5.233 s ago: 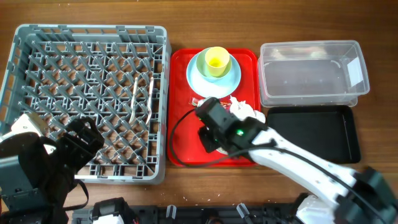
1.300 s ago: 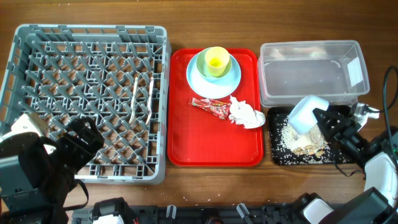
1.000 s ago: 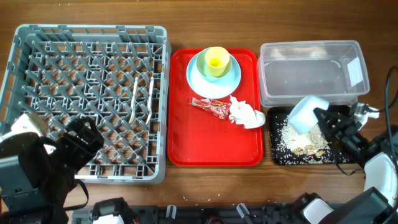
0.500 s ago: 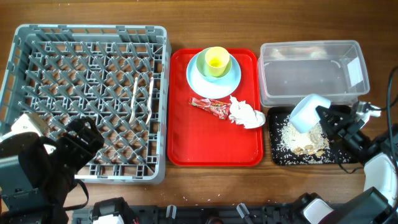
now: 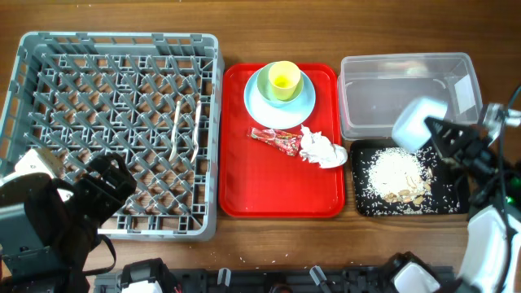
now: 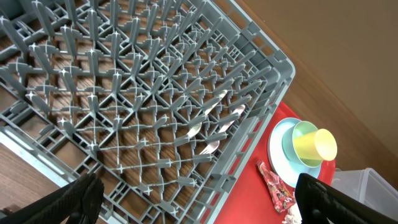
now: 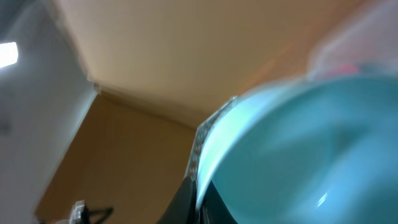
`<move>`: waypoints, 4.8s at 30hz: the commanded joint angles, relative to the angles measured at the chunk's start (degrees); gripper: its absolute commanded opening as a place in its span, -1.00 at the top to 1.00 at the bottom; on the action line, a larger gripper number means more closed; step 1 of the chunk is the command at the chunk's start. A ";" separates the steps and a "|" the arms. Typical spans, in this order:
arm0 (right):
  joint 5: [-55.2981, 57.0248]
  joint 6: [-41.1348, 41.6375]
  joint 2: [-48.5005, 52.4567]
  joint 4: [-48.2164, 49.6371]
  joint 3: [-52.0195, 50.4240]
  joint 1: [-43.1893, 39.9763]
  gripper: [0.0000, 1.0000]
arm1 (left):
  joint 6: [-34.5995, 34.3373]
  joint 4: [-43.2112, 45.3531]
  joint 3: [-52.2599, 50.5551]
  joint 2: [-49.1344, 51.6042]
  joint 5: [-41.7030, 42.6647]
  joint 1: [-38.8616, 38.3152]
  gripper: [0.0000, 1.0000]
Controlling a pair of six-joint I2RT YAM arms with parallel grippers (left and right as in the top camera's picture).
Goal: Sort waste into correct bins and load items into the dishwasher rack
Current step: 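Carry the empty blue bowl back and lower it onto the red tray, then release the bowl and grasp the white tissue with the right gripper, then carry the tissue to the clear bin and drop it in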
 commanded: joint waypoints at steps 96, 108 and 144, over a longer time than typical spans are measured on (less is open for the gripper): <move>68.59 -34.27 25.81 -61.70 16.63 73.42 0.89 | -0.57 0.11 0.42 -0.15 -0.55 0.35 -1.00; 89.29 -41.66 21.79 -64.70 26.36 73.40 -0.33 | -0.57 0.11 0.42 -0.15 -0.55 0.35 -1.00; 90.99 -41.77 27.82 -64.74 29.86 73.35 0.91 | -0.57 0.11 0.42 -0.15 -0.55 0.35 -1.00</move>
